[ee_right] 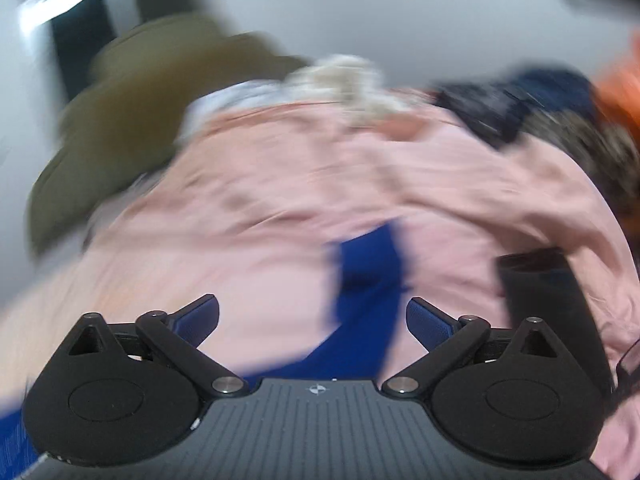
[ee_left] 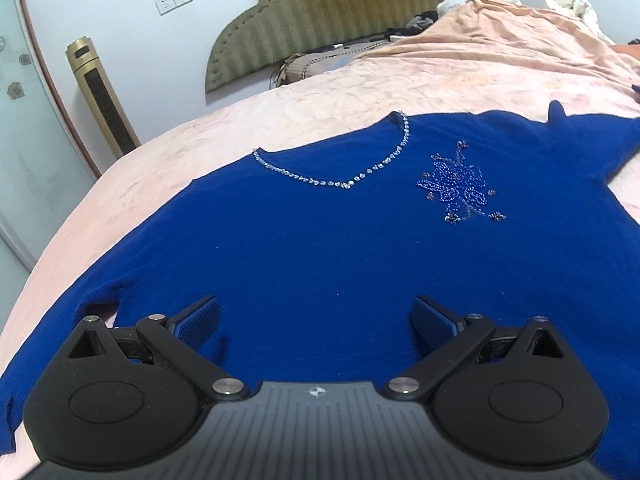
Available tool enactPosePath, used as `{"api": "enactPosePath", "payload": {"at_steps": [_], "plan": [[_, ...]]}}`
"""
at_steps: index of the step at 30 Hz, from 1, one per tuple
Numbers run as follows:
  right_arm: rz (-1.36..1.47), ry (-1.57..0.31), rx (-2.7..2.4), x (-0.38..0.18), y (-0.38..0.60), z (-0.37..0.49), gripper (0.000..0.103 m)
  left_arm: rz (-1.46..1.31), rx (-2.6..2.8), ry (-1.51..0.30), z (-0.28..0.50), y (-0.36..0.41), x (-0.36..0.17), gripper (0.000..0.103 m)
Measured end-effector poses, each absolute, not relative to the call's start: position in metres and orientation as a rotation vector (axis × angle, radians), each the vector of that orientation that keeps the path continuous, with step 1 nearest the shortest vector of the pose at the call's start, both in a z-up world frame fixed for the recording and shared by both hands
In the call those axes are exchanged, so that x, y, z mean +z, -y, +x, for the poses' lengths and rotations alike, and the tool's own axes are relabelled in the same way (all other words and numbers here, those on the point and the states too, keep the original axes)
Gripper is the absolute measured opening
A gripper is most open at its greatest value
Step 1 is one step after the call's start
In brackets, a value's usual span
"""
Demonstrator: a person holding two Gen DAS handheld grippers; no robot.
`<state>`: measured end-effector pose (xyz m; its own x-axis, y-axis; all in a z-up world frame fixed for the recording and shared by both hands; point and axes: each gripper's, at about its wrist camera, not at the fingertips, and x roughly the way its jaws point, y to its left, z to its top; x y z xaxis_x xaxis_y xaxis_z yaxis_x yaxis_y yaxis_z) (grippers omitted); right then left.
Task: Fold small clothes
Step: 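Grasp the sweater sleeve nearest the right tool with the right gripper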
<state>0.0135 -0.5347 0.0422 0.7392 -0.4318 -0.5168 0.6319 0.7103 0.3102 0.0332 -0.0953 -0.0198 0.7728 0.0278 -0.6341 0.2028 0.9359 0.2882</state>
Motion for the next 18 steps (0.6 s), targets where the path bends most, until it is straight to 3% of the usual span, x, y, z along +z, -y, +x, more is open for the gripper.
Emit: {"api": "enactPosePath", "payload": {"at_steps": [2, 4, 8, 11, 12, 13, 18], "plan": [[0.637, -0.401, -0.638, 0.032, 0.581, 0.017, 0.090, 0.365, -0.094, -0.689, 0.035, 0.098, -0.021, 0.103], [0.735, -0.409, -0.628, 0.018, 0.612, 0.025, 0.079, 0.373, -0.091, -0.691, 0.037, 0.100, -0.022, 0.103], [0.773, -0.473, -0.614, -0.007, 0.632, 0.053, 0.065, 0.389, -0.086, -0.697, 0.040, 0.103, -0.023, 0.103], [0.769, -0.453, -0.608, -0.006, 0.637, 0.058, 0.033, 0.398, -0.083, -0.699, 0.040, 0.103, -0.023, 0.103], [0.769, -0.454, -0.609, -0.003, 0.640, 0.060, 0.013, 0.398, -0.082, -0.699, 0.041, 0.103, -0.023, 0.103], [0.768, -0.459, -0.612, -0.001, 0.641, 0.060, 0.008, 0.397, -0.081, -0.699, 0.041, 0.104, -0.024, 0.103], [0.724, -0.388, -0.606, 0.028, 0.631, 0.030, 0.008, 0.393, -0.084, -0.695, 0.039, 0.101, -0.022, 0.103]]}}
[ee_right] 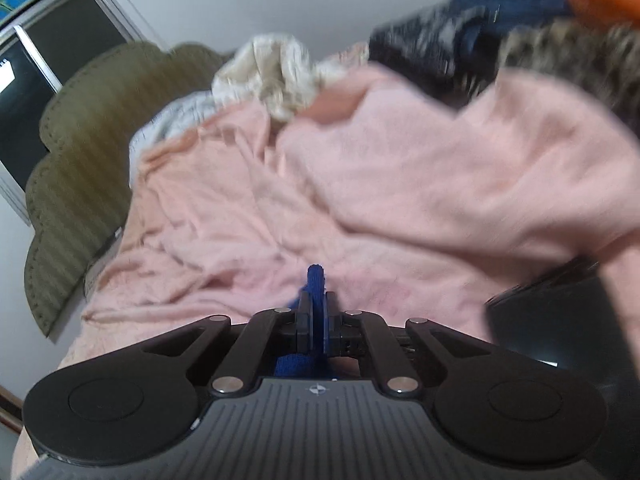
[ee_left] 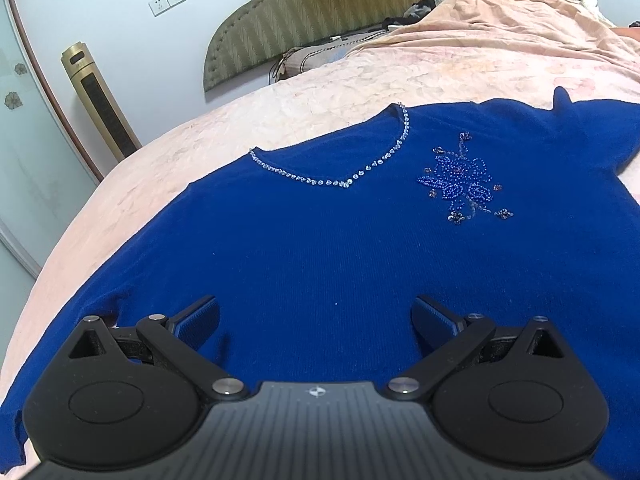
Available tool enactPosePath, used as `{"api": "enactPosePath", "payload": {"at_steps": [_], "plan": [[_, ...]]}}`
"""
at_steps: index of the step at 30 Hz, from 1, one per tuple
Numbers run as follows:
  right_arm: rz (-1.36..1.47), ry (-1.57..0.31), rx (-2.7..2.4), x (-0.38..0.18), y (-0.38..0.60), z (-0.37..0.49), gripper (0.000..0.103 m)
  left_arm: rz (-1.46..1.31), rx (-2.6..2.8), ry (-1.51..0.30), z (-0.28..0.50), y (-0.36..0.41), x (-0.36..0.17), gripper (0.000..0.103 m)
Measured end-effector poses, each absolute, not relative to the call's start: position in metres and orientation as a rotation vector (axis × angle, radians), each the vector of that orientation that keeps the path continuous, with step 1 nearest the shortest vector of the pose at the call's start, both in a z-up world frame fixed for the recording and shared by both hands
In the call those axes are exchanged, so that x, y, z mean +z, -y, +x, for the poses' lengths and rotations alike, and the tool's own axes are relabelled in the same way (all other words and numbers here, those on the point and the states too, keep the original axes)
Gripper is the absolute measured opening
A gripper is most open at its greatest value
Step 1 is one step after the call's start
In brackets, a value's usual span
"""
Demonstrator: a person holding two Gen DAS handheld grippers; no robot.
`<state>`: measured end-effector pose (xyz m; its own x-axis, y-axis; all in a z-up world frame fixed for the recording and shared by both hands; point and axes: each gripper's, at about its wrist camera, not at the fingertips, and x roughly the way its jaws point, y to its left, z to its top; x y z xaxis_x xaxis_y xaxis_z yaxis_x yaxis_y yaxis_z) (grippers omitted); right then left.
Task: Fold small clothes
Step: 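Grasp the sweater sleeve nearest the right tool with the right gripper, then carry the held sleeve across the sweater body toward the left tool and release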
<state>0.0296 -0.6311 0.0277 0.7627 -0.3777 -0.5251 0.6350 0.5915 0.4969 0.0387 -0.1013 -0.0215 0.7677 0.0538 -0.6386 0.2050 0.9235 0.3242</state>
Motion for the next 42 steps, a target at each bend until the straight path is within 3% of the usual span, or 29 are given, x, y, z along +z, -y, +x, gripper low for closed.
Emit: {"api": "enactPosePath", "payload": {"at_steps": [6, 14, 24, 34, 38, 42], "plan": [[0.454, -0.186, -0.799, 0.081, 0.590, -0.035, 0.008, 0.367, -0.082, -0.688, 0.035, 0.095, -0.018, 0.103], [0.517, -0.258, -0.753, 0.062, 0.565, -0.050, 0.008, 0.351, -0.067, -0.688, 0.035, 0.088, -0.014, 0.103], [0.220, -0.345, -0.239, 0.064, 0.368, 0.009, 0.008, 0.259, -0.033, -0.747, 0.048, 0.066, -0.015, 0.103], [0.206, -0.529, 0.022, 0.036, 0.262, 0.052, 0.008, 0.205, 0.004, -0.785, 0.053, 0.042, -0.018, 0.103], [0.393, -0.599, 0.030, 0.025, 0.273, 0.062, 0.009, 0.204, -0.002, -0.787, 0.052, 0.037, -0.019, 0.103], [0.512, -0.539, 0.009, 0.041, 0.276, 0.062, 0.010, 0.195, -0.008, -0.789, 0.051, 0.034, -0.018, 0.103]]}}
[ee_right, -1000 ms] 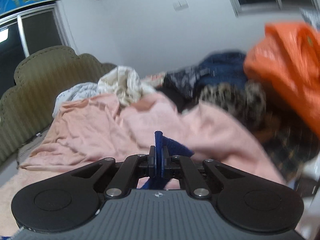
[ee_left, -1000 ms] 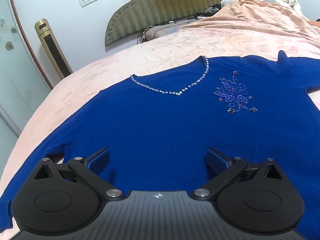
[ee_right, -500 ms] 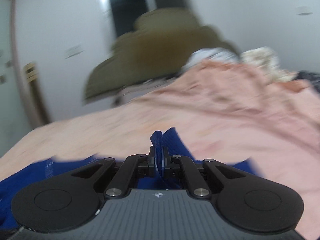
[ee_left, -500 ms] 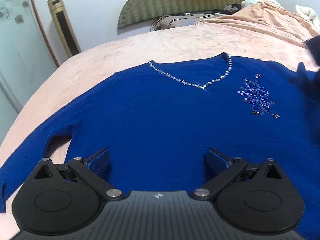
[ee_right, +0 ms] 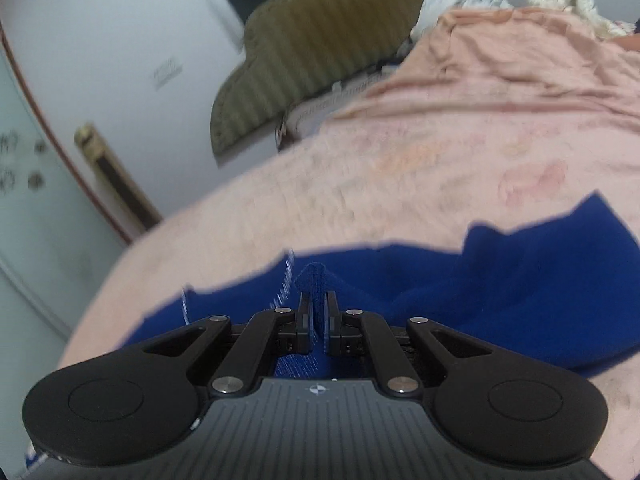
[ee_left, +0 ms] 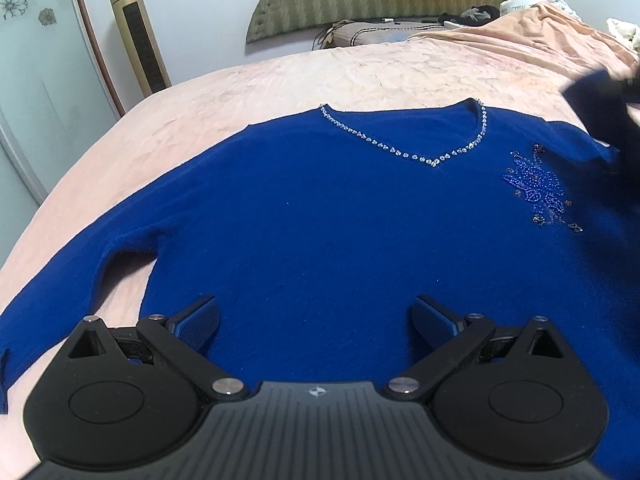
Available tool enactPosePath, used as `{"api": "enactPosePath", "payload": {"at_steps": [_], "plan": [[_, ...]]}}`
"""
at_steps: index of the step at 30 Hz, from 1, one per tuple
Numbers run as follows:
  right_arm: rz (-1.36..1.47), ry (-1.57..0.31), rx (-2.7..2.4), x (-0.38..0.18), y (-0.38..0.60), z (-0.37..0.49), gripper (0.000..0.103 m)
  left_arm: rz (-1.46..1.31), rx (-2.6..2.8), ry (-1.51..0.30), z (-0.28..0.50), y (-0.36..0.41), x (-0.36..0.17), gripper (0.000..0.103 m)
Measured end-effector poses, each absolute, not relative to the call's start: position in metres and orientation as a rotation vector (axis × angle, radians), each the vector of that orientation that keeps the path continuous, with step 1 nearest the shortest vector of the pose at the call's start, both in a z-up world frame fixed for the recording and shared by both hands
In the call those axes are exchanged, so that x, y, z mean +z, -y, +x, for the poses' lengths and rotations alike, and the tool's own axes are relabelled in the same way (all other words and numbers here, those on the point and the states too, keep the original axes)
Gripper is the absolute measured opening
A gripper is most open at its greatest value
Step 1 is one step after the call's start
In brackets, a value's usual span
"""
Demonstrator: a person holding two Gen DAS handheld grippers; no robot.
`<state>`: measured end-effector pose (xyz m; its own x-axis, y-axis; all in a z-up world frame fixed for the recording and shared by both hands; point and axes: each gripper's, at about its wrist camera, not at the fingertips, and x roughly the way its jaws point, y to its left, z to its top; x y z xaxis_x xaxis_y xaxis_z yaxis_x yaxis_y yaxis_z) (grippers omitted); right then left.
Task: Fold small clothes
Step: 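Carry the held sleeve across the sweater body toward the left tool and release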
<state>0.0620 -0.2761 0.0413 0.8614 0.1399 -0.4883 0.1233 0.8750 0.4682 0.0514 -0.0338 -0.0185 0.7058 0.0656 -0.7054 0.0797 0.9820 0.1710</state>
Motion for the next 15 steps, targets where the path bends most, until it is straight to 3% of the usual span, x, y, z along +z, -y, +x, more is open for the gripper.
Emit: {"api": "enactPosePath", "payload": {"at_steps": [5, 15], "plan": [[0.467, -0.458, 0.053, 0.069, 0.238, 0.074, 0.011, 0.191, 0.008, -0.774, 0.044, 0.023, -0.014, 0.103], [0.463, -0.616, 0.228, 0.044, 0.138, 0.127, 0.011, 0.154, 0.124, -0.755, 0.036, -0.028, -0.005, 0.103]]}}
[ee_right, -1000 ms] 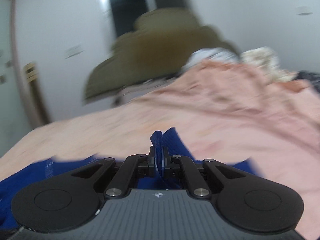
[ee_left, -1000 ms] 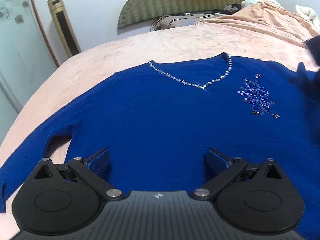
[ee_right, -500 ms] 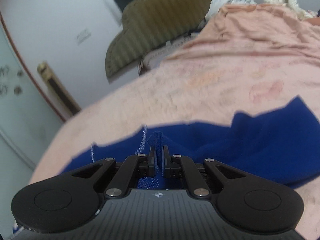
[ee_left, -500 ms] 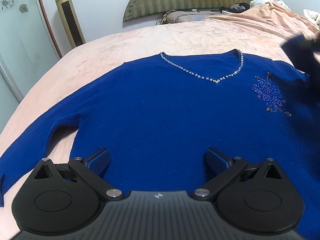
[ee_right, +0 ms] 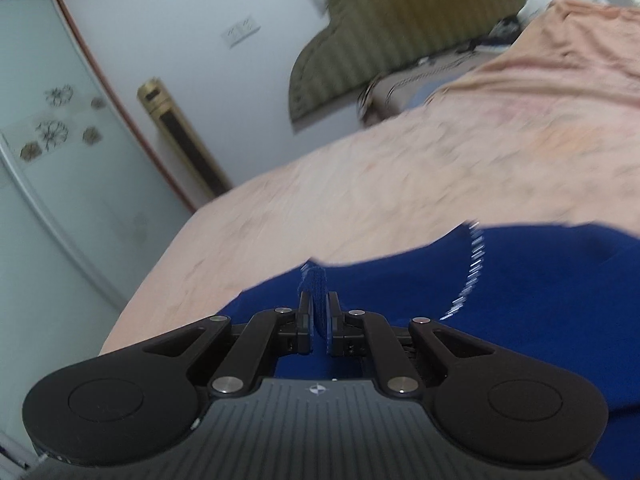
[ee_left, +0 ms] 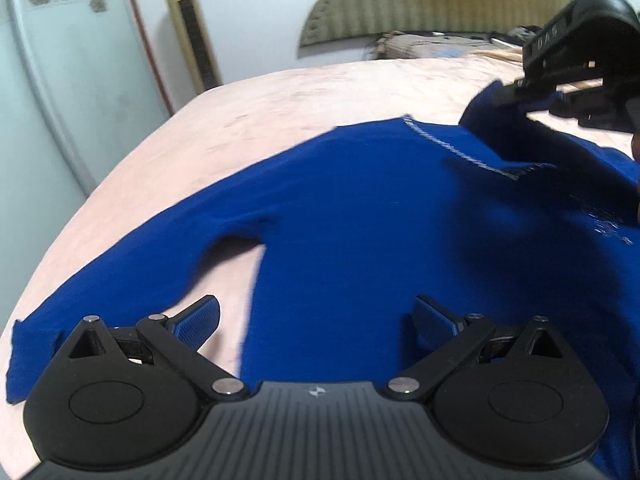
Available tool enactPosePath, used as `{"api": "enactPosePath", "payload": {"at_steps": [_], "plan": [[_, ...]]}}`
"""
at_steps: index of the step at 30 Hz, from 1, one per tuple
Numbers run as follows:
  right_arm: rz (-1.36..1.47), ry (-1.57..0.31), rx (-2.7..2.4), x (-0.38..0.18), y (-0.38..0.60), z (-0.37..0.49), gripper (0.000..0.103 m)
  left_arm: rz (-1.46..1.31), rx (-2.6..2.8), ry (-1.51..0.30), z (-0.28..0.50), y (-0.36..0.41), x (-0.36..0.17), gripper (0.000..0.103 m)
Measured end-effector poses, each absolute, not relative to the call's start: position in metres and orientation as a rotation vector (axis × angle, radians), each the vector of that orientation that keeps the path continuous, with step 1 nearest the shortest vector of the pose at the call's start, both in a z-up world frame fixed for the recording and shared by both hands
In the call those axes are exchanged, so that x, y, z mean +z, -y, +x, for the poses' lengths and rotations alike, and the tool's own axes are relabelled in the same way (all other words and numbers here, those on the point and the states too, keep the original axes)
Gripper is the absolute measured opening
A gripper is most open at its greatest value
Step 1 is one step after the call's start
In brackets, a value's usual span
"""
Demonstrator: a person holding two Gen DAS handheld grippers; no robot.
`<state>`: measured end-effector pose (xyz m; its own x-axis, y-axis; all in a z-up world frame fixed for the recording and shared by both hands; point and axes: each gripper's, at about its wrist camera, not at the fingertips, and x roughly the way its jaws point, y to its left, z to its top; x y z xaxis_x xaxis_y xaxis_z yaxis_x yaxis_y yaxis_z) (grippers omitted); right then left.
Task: Fold small clothes
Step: 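Carry the held sleeve across the sweater body toward the left tool and release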
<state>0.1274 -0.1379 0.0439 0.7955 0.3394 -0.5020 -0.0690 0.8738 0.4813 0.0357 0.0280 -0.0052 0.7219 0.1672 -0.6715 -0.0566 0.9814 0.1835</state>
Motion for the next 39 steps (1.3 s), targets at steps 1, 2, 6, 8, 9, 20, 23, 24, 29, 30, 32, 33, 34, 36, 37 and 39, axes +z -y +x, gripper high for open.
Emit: {"api": "enactPosePath", "payload": {"at_steps": [1, 2, 6, 8, 9, 20, 23, 24, 29, 30, 32, 33, 34, 36, 37, 39], "plan": [[0.463, -0.626, 0.239, 0.042, 0.130, 0.129, 0.011, 0.144, 0.132, -0.757, 0.036, -0.033, -0.005, 0.103], [0.462, -0.632, 0.249, 0.042, 0.122, 0.131, 0.011, 0.136, 0.139, -0.761, 0.036, -0.038, -0.005, 0.103], [0.456, -0.644, 0.305, 0.042, 0.092, 0.136, 0.011, 0.119, 0.165, -0.777, 0.036, -0.052, -0.008, 0.103], [0.453, -0.646, 0.334, 0.043, 0.076, 0.137, 0.011, 0.114, 0.176, -0.783, 0.036, -0.058, -0.010, 0.103], [0.453, -0.649, 0.346, 0.043, 0.071, 0.140, 0.011, 0.111, 0.180, -0.786, 0.036, -0.060, -0.010, 0.103], [0.414, -0.691, 0.428, 0.034, 0.017, 0.149, 0.011, 0.087, 0.204, -0.798, 0.031, -0.077, -0.012, 0.103], [0.417, -0.723, 0.451, 0.028, 0.010, 0.152, 0.018, 0.090, 0.204, -0.803, 0.032, -0.077, -0.014, 0.103], [0.417, -0.743, 0.460, 0.025, 0.009, 0.154, 0.023, 0.091, 0.204, -0.804, 0.032, -0.077, -0.014, 0.103], [0.472, -0.773, 0.489, 0.023, 0.022, 0.150, 0.042, 0.093, 0.209, -0.799, 0.036, -0.078, -0.015, 0.103], [0.463, -0.755, 0.483, 0.026, 0.027, 0.146, 0.043, 0.088, 0.211, -0.801, 0.037, -0.078, -0.015, 0.103], [0.438, -0.739, 0.468, 0.030, 0.032, 0.142, 0.045, 0.081, 0.214, -0.805, 0.038, -0.077, -0.016, 0.103], [0.421, -0.749, 0.463, 0.029, 0.032, 0.142, 0.047, 0.080, 0.214, -0.808, 0.039, -0.076, -0.016, 0.103], [0.403, -0.773, 0.463, 0.026, 0.032, 0.144, 0.051, 0.079, 0.213, -0.809, 0.038, -0.076, -0.016, 0.103], [0.341, -0.854, 0.471, 0.015, 0.024, 0.147, 0.052, 0.078, 0.212, -0.810, 0.038, -0.076, -0.016, 0.103], [0.330, -0.866, 0.461, 0.012, 0.023, 0.145, 0.052, 0.080, 0.214, -0.809, 0.038, -0.077, -0.017, 0.103], [0.345, -0.840, 0.470, 0.013, 0.026, 0.137, 0.052, 0.081, 0.220, -0.812, 0.038, -0.078, -0.017, 0.103]]}}
